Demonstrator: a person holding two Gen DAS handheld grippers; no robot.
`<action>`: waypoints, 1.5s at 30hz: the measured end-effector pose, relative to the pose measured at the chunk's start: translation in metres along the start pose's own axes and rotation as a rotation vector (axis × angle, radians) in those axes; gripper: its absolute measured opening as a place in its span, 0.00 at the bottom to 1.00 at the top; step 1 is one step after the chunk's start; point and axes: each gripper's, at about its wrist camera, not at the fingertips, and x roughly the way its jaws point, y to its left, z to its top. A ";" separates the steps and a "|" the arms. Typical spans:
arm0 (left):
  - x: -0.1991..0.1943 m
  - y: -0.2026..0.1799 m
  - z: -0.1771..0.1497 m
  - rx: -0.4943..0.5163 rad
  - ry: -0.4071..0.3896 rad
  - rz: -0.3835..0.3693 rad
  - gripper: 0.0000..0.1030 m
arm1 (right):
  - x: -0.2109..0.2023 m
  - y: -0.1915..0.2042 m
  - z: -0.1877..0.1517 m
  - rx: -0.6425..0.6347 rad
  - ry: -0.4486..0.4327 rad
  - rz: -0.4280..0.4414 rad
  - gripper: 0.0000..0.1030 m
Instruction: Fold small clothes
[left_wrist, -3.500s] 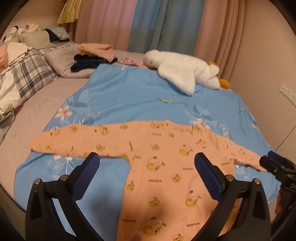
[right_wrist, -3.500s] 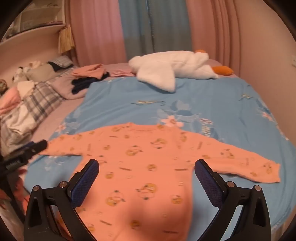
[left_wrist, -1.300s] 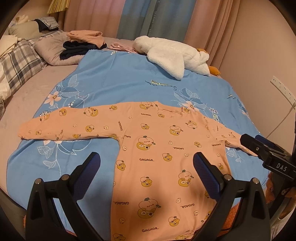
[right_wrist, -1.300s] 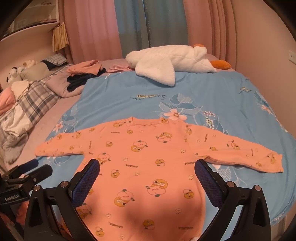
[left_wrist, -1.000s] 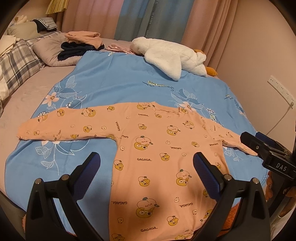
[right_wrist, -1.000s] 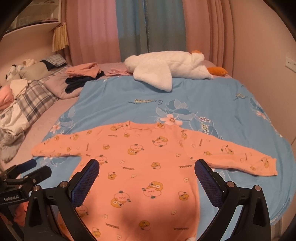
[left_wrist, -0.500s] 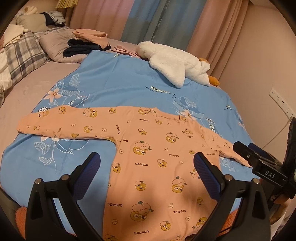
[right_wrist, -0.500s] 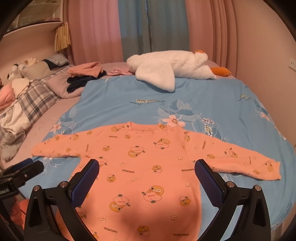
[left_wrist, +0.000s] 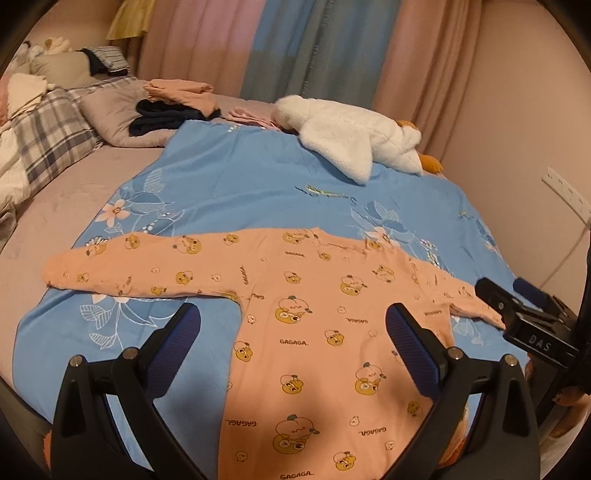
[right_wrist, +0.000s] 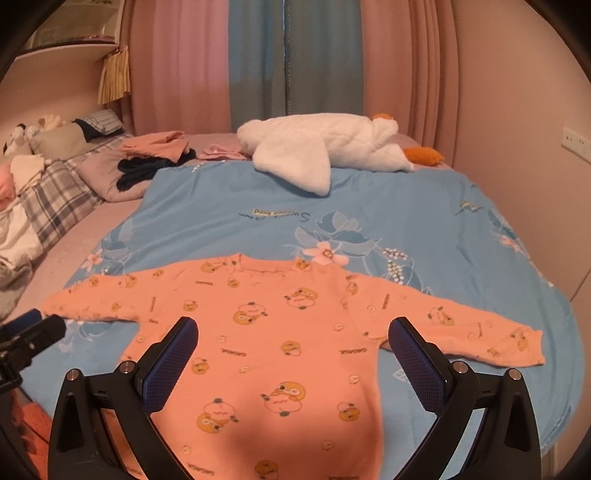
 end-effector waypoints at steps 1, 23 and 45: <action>0.001 -0.001 0.000 0.006 0.006 -0.005 0.97 | 0.000 0.001 0.000 -0.009 -0.006 -0.008 0.99; 0.014 -0.006 0.000 -0.008 0.106 -0.014 0.97 | 0.003 -0.016 -0.003 0.103 0.094 0.136 0.99; 0.052 -0.034 0.003 0.023 0.206 -0.106 0.95 | 0.000 -0.117 -0.019 0.428 0.104 0.160 0.99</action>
